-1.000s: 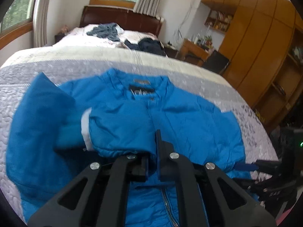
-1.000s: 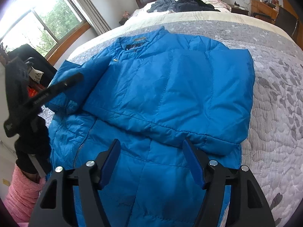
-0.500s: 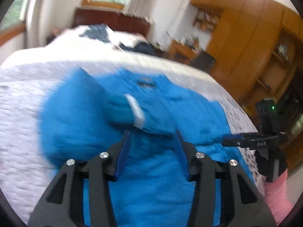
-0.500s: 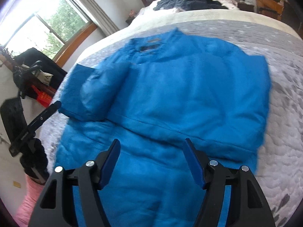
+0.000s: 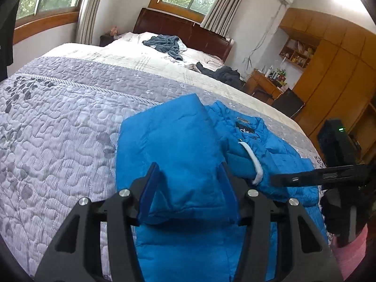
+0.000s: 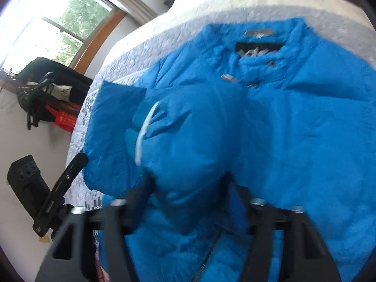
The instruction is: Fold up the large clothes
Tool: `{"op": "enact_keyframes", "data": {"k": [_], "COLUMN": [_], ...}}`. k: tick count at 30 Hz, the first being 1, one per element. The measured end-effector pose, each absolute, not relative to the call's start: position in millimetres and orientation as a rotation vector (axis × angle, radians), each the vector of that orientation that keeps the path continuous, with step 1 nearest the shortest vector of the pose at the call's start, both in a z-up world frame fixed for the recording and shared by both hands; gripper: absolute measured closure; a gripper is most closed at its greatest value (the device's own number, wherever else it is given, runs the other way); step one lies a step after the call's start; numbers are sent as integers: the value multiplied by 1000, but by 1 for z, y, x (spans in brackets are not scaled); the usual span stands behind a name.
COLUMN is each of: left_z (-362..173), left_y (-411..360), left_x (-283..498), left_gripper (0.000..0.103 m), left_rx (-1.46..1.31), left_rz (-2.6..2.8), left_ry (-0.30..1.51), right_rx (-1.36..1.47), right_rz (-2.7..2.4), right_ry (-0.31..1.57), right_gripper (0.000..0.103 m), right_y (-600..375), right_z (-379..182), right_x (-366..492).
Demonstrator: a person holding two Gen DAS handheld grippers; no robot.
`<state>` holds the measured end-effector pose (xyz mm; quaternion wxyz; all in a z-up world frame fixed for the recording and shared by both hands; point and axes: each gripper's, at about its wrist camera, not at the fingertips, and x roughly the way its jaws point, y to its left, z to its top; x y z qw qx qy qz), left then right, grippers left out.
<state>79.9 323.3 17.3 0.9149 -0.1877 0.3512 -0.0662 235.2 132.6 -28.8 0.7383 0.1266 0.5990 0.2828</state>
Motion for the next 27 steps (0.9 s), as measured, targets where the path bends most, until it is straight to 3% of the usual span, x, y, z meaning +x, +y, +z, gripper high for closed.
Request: {"op": "enact_keyframes", "data": {"k": [3, 6, 11, 18, 24, 27], "left_z": [24, 31, 38, 1, -23, -17], "left_y": [323, 320, 299, 262, 264, 270], "left_x": [78, 76, 82, 120, 132, 128], "left_gripper": [51, 51, 50, 50, 50, 50], "left_rx": [-367, -370, -342, -306, -287, -316], "left_rz": [-127, -141, -187, -218, -194, -199], "left_ry": [703, 691, 697, 826, 871, 867], "right_rx": [260, 258, 262, 328, 350, 296], "right_rz": [623, 629, 572, 502, 491, 449], "right_ry": [1297, 1249, 1164, 1236, 1268, 1231], "right_gripper": [77, 83, 83, 81, 74, 63], "right_y": [134, 119, 77, 46, 40, 41], "right_z": [-26, -7, 25, -14, -38, -22], "right_x": [232, 225, 213, 225, 230, 224]}}
